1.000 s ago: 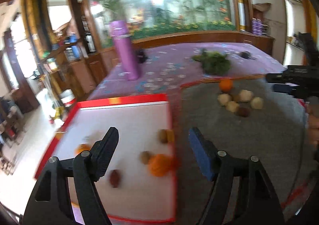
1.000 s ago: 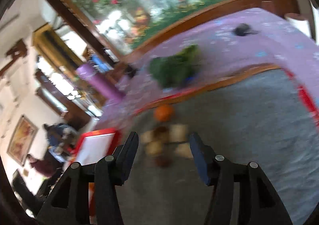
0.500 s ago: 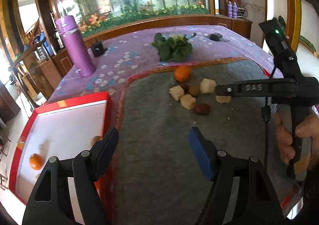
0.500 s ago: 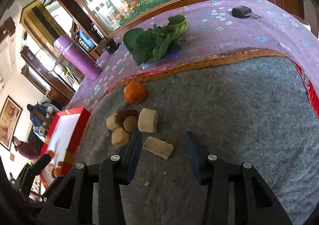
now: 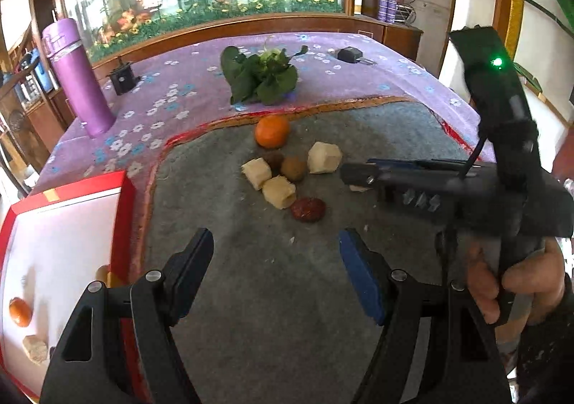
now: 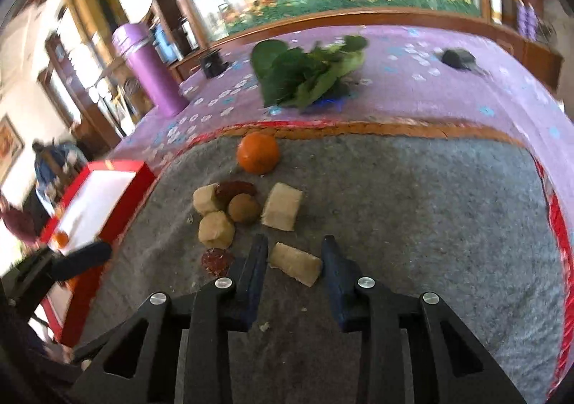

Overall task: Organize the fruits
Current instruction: 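Grasp a red date with the left tool while the right tool grasps a pale cube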

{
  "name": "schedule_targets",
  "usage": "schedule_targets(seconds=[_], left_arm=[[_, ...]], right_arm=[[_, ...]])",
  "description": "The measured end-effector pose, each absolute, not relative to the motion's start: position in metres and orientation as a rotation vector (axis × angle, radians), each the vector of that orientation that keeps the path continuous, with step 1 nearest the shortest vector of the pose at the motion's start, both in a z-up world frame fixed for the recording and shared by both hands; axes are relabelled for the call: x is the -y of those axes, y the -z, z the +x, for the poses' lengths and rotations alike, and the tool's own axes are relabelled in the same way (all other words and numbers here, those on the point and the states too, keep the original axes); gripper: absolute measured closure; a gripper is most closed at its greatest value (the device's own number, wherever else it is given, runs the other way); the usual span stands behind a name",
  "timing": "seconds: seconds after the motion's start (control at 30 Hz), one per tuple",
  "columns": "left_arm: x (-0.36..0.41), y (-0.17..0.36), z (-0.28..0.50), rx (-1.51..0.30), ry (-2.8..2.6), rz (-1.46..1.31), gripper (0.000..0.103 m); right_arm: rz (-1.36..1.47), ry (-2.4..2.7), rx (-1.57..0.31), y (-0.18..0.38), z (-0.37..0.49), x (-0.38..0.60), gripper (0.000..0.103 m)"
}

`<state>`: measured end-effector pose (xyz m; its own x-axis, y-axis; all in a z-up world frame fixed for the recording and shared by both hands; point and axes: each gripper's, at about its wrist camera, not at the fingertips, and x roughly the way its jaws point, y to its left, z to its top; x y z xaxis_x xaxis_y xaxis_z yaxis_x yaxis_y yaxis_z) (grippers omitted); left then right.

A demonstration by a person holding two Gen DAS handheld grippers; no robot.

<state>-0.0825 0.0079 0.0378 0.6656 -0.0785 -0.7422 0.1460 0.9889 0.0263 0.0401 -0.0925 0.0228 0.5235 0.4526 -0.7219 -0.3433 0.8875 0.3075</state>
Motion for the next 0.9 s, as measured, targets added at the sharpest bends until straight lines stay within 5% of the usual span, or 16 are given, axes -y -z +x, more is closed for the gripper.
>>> schedule_targets(seconds=[0.23,0.3,0.43,0.5,0.9], left_arm=[[0.007,-0.03,-0.058,-0.862,0.121,0.075,0.034],[0.01,-0.025,-0.052,-0.884,0.129,0.049,0.045],[0.008,-0.014,-0.042,-0.922,0.118,0.009,0.051],[0.008,-0.01,-0.038,-0.937,0.124,-0.014,0.065],[0.005,-0.007,-0.033,-0.914,0.125,-0.033,0.078]], right_arm=[[0.379,-0.409,-0.946,-0.017,0.057,0.138,0.072],[0.375,-0.406,-0.938,-0.018,0.056,0.138,0.072],[0.373,-0.405,-0.946,-0.017,0.056,0.137,0.071],[0.37,-0.405,-0.945,-0.017,0.055,0.137,0.071],[0.354,-0.414,-0.944,-0.016,0.055,0.133,0.071]])
